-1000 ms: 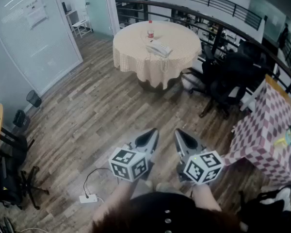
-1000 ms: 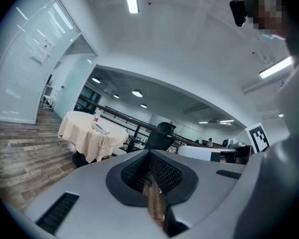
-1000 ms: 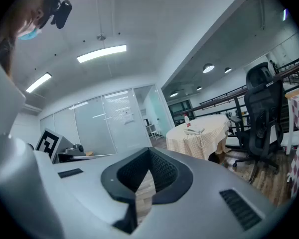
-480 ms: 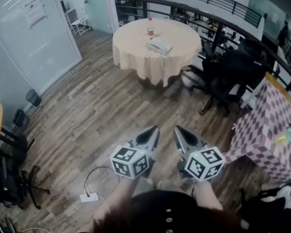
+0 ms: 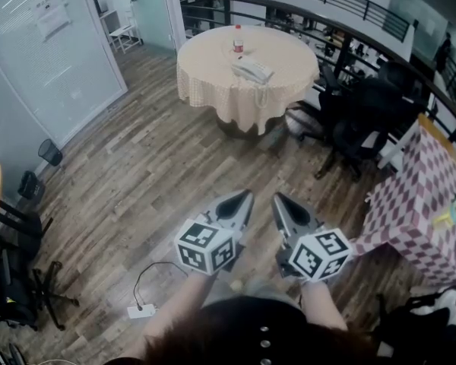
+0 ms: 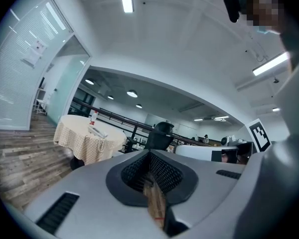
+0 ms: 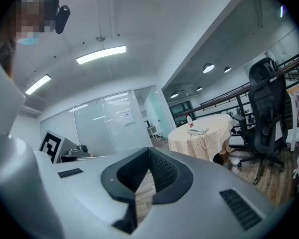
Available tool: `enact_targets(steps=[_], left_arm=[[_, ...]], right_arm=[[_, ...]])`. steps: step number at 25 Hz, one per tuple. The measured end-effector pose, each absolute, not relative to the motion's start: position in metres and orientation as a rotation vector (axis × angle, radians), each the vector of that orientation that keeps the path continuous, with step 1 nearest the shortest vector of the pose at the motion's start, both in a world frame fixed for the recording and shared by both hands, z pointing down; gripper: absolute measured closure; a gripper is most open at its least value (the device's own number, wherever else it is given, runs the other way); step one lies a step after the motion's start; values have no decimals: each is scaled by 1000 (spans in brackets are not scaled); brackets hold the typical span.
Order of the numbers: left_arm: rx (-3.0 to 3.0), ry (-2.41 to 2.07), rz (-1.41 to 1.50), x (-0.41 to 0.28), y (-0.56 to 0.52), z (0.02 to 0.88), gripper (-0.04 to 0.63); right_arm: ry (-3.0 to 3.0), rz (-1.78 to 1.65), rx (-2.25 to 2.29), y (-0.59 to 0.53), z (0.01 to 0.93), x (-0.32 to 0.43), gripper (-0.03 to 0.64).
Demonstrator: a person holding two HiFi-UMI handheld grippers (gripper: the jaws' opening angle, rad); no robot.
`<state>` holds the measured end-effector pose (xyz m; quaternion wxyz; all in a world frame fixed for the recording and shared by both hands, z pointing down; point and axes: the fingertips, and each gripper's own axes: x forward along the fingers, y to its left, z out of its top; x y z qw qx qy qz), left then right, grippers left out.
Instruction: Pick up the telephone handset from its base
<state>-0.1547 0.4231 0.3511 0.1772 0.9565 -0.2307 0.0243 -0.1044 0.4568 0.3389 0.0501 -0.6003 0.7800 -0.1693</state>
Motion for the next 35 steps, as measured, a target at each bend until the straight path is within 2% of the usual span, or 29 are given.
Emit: enact_targets(steps=[15,35], left_arm=[[2688,-628,97,-131,359,373,583],[2666,-764,22,-6,151,350,583]], right_arm=[[2354,-566,-1829,381,358,-92,605],[2433,-537,-1722,177,340,36,606]])
